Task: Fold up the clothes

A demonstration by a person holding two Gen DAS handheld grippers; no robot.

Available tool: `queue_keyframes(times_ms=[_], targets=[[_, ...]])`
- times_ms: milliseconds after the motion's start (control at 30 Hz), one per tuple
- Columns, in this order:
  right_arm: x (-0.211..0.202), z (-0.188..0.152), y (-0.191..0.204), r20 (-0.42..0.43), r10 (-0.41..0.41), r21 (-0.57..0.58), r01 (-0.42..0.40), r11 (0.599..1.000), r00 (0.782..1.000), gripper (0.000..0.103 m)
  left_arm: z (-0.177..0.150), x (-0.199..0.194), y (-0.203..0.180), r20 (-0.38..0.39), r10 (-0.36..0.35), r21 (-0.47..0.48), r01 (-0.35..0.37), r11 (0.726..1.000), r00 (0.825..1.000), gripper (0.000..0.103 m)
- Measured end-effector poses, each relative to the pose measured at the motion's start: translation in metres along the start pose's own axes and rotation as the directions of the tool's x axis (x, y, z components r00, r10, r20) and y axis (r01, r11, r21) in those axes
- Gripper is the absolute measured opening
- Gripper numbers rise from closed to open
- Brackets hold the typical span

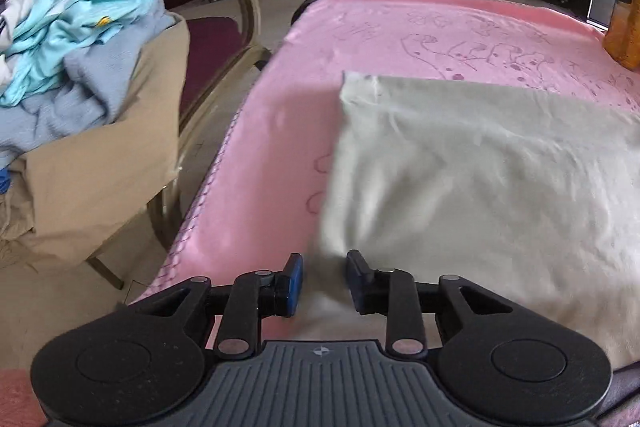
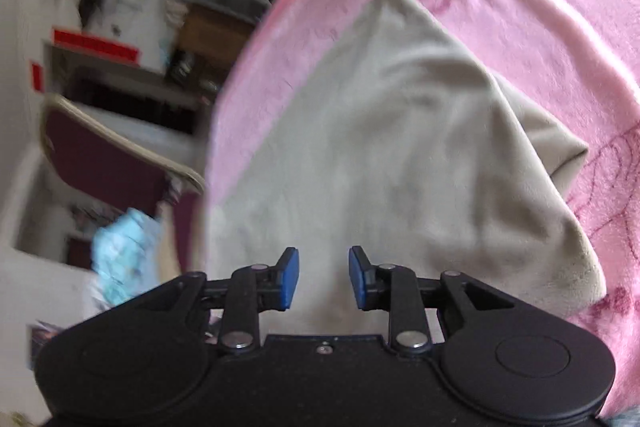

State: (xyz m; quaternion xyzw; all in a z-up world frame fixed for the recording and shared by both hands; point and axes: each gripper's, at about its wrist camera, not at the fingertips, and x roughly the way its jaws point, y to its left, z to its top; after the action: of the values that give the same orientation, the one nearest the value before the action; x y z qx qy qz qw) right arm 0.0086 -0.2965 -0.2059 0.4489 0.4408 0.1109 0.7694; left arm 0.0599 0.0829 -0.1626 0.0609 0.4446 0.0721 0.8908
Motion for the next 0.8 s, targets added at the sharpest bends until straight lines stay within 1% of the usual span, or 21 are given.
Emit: queue_keyframes(times_ms=[67, 100, 133, 167, 233, 267, 300, 333, 367, 400, 467, 533, 633, 700, 767, 800], targets=[[-0.012, 0.003, -0.012, 0.022, -0.021, 0.055, 0.020, 0.998, 1.000, 0.009, -0.003, 0.001, 0.000, -0.017, 0.036, 0.019, -0.035, 0.999, 0.999, 0.030], [-0.022, 0.004, -0.022, 0.056, -0.048, 0.103, 0.042, 0.994, 0.997, 0.009, -0.005, 0.002, 0.001, -0.026, 0.050, 0.025, -0.049, 0.998, 0.998, 0.031], [-0.032, 0.005, -0.032, 0.091, -0.079, 0.154, 0.064, 0.986, 0.993, 0.000, -0.006, 0.000, 0.003, -0.027, 0.050, 0.022, -0.049, 0.999, 0.998, 0.032], [-0.042, 0.007, -0.043, 0.125, -0.112, 0.206, 0.084, 0.975, 0.986, 0.000, -0.007, -0.002, 0.005, -0.031, 0.055, 0.019, -0.055, 0.998, 0.998, 0.033], [-0.067, 0.005, -0.066, 0.200, -0.132, 0.332, 0.060, 0.942, 0.971, 0.000, -0.008, -0.005, 0.009, -0.039, 0.080, 0.010, -0.079, 0.997, 0.996, 0.033], [-0.079, 0.004, -0.078, 0.236, -0.144, 0.392, 0.041, 0.919, 0.961, 0.000, -0.008, -0.006, 0.014, -0.047, 0.101, -0.008, -0.102, 0.995, 0.994, 0.031], [-0.092, 0.003, -0.081, 0.273, -0.199, 0.418, 0.071, 0.906, 0.941, 0.006, -0.008, -0.007, 0.019, -0.057, 0.120, -0.028, -0.122, 0.992, 0.991, 0.025], [-0.100, 0.001, -0.080, 0.306, -0.250, 0.418, 0.107, 0.902, 0.918, 0.007, -0.007, -0.009, 0.027, -0.066, 0.121, -0.069, -0.126, 0.990, 0.990, 0.023], [-0.106, 0.001, -0.079, 0.328, -0.254, 0.413, 0.104, 0.905, 0.910, 0.012, -0.004, -0.010, 0.037, -0.068, 0.093, -0.122, -0.101, 0.987, 0.993, 0.021], [-0.111, 0.001, -0.078, 0.347, -0.251, 0.407, 0.095, 0.908, 0.904, 0.014, -0.002, -0.011, 0.047, -0.068, 0.063, -0.172, -0.074, 0.982, 0.996, 0.021], [-0.109, 0.001, -0.071, 0.370, -0.179, 0.385, 0.025, 0.923, 0.912, 0.016, 0.002, -0.013, 0.058, -0.051, -0.006, -0.243, -0.007, 0.970, 0.999, 0.021], [-0.081, 0.002, -0.048, 0.372, -0.138, 0.344, 0.001, 0.939, 0.918, 0.016, 0.007, -0.015, 0.061, -0.024, -0.058, -0.274, 0.049, 0.961, 0.998, 0.021], [-0.053, 0.012, -0.018, 0.368, -0.092, 0.265, -0.010, 0.964, 0.925, 0.016, 0.025, -0.013, 0.054, 0.017, -0.147, -0.262, 0.146, 0.954, 0.989, 0.020], [-0.042, 0.023, -0.004, 0.356, -0.069, 0.207, -0.007, 0.978, 0.932, 0.016, 0.043, -0.012, 0.042, 0.053, -0.185, -0.221, 0.193, 0.956, 0.981, 0.020], [-0.038, 0.034, 0.005, 0.347, -0.056, 0.151, 0.003, 0.988, 0.936, 0.017, 0.058, -0.009, 0.028, 0.089, -0.211, -0.169, 0.224, 0.960, 0.973, 0.020], [-0.032, 0.039, 0.010, 0.345, -0.053, 0.130, 0.008, 0.992, 0.937, 0.017, 0.065, -0.005, 0.019, 0.097, -0.231, -0.141, 0.243, 0.960, 0.968, 0.020]])
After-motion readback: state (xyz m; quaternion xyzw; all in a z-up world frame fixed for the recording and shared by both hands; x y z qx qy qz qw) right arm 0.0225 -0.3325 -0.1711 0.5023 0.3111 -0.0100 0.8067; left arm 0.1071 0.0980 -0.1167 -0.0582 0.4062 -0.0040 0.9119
